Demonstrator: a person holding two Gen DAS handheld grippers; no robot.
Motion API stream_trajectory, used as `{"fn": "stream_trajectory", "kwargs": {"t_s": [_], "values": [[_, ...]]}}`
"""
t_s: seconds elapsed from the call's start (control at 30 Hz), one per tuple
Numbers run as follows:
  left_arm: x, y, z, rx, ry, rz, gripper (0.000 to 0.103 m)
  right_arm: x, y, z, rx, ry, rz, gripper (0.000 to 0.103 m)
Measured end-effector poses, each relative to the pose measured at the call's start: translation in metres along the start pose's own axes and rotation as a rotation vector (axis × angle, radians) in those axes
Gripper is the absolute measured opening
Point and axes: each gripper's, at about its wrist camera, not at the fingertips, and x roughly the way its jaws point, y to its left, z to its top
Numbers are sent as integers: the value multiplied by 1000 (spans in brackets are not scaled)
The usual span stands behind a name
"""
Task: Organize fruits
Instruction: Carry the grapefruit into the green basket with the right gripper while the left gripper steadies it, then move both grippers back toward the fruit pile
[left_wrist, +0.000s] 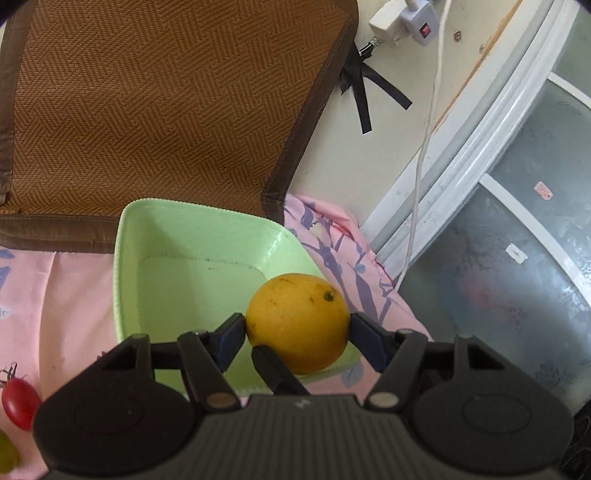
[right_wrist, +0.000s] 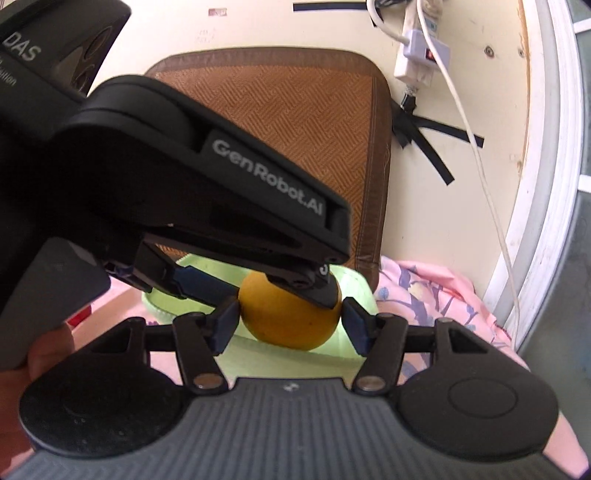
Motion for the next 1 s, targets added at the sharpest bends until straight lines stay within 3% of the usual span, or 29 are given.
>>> {"fn": "stream_trajectory", "kwargs": {"t_s": [0.07,0.2,0.33,0.47,0.53,0.6,0.67,0.73,0.83,1.0], "values": [[2,-4,-2,40,-11,32,63,-2,-2,-1,1,-28,14,62],[-17,-8,-7,39,-25,21,65,-13,1,-5,-7,-35,17,62],[-87,-7,-28,56,-102,-35,65,-48,3,-14,32,-55,57,61],[-174,18,-71,36,-155,-72,70,-86,7,-24,142,-16,194,54],[-214,33,-94,44,-192,6,70,-103,17,-30,178,0,251,47],[-243,44,-114,83,-210,173,70,-110,29,-31,192,18,298,39],[-262,54,-133,114,-209,329,70,-120,49,-34,181,28,319,39],[-270,63,-148,127,-206,418,69,-120,62,-34,160,40,321,39],[-270,69,-163,152,-177,505,65,-117,76,-34,158,66,309,39],[-269,77,-176,139,-238,527,66,-121,76,-41,219,62,269,40]]}}
